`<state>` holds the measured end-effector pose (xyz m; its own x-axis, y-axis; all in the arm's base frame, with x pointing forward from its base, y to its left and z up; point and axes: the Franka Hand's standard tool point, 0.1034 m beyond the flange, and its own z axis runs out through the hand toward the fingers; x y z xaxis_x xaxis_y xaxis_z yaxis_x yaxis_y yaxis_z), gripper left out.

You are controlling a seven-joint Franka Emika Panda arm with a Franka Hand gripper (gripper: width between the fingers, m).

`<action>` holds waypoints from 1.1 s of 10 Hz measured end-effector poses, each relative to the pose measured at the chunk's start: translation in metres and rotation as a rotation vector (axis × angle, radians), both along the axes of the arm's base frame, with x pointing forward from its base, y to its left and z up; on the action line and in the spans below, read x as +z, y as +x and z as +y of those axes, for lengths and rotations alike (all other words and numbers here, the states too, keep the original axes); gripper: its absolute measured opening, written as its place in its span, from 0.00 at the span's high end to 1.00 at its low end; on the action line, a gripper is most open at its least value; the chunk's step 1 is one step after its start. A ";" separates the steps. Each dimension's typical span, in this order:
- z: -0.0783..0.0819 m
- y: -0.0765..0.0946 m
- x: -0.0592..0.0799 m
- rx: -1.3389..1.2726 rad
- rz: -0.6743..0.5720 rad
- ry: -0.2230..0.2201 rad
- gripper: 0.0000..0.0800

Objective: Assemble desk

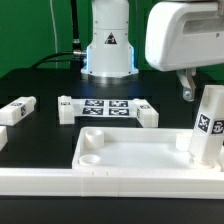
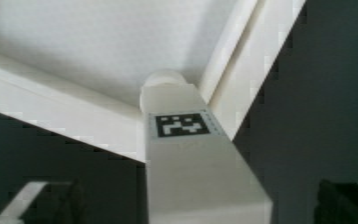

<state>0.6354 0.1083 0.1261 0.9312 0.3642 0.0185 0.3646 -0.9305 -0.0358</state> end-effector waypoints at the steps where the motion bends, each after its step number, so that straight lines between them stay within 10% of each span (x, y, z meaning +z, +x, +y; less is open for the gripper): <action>1: 0.000 0.001 -0.002 0.009 0.000 0.001 0.19; 5: -0.002 0.002 -0.005 0.045 0.004 0.000 0.22; 7: -0.002 0.001 -0.005 0.045 0.004 0.001 0.64; 11: -0.002 0.001 -0.006 0.024 0.005 0.001 0.64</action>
Offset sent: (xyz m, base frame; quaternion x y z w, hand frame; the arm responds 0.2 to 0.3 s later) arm 0.0050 -0.0016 0.0015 0.0066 -0.0090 -0.0307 0.9995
